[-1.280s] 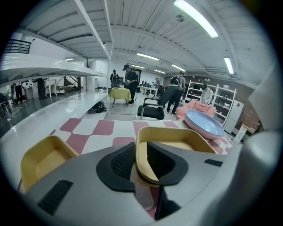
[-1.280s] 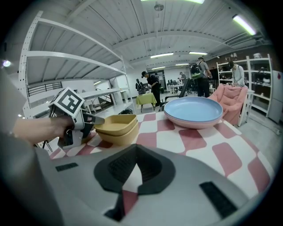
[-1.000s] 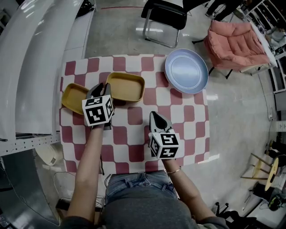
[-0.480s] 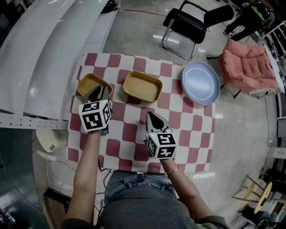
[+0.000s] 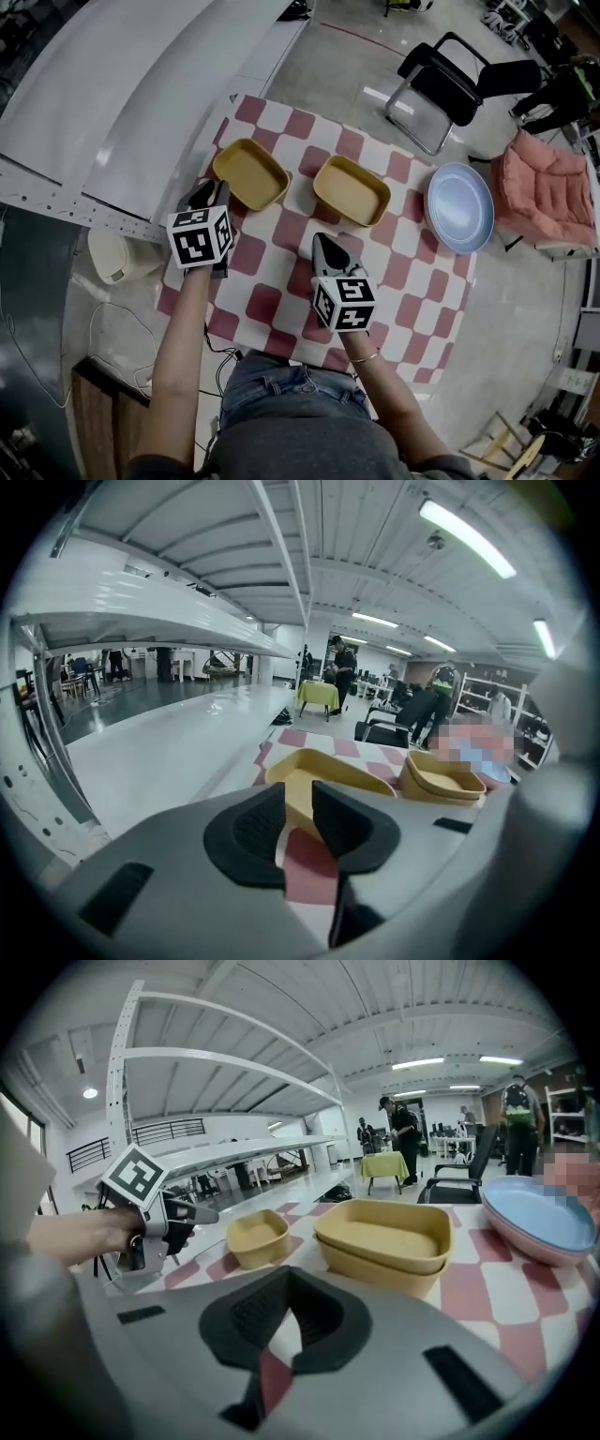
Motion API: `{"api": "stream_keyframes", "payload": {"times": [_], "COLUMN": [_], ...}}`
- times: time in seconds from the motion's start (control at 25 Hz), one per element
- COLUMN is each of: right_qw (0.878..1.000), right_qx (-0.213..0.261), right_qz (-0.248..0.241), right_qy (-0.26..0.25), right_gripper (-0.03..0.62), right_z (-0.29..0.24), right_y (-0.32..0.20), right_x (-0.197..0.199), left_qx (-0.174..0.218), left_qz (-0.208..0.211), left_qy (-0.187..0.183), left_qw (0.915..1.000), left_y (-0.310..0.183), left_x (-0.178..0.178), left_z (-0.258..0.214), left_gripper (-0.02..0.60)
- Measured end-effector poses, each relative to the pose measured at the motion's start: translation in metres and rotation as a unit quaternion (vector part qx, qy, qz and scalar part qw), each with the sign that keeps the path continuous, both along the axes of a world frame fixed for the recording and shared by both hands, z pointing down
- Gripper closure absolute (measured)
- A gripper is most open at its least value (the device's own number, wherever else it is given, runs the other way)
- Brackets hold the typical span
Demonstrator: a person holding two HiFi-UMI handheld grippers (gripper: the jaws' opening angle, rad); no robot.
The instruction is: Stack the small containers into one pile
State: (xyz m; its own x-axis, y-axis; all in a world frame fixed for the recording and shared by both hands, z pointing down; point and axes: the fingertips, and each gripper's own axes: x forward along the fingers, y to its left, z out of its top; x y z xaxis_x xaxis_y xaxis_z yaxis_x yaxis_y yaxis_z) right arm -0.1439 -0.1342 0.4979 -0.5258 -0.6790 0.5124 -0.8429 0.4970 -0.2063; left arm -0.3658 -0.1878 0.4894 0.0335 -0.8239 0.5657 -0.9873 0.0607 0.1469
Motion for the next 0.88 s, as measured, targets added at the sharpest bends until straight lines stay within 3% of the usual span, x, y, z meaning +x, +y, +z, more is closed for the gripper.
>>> {"api": "stream_keyframes", "payload": {"times": [0.36,0.68,0.88], "right_qw": [0.999,0.999,0.999], "right_qx": [-0.013,-0.031,-0.039], "right_qz": [-0.037,-0.035,-0.032], "right_qy": [0.002,0.005,0.010], "right_gripper": [0.585,0.585,0.585], "right_z": [0.011,0.027,0.035], "right_y": [-0.011,-0.027,-0.034], "right_x": [-0.042,-0.054,-0.058], "left_qx": [-0.007,-0.017,-0.017], "left_qz": [-0.018,0.002,0.016], "left_qy": [0.000,0.019,0.012], "left_qw": [0.9998,0.9997,0.9997], "left_y": [-0.007,-0.030,-0.054], "left_x": [-0.043,-0.044,-0.043], "left_z": [0.010,0.025,0.029], "left_gripper": [0.459,0.454,0.451]}}
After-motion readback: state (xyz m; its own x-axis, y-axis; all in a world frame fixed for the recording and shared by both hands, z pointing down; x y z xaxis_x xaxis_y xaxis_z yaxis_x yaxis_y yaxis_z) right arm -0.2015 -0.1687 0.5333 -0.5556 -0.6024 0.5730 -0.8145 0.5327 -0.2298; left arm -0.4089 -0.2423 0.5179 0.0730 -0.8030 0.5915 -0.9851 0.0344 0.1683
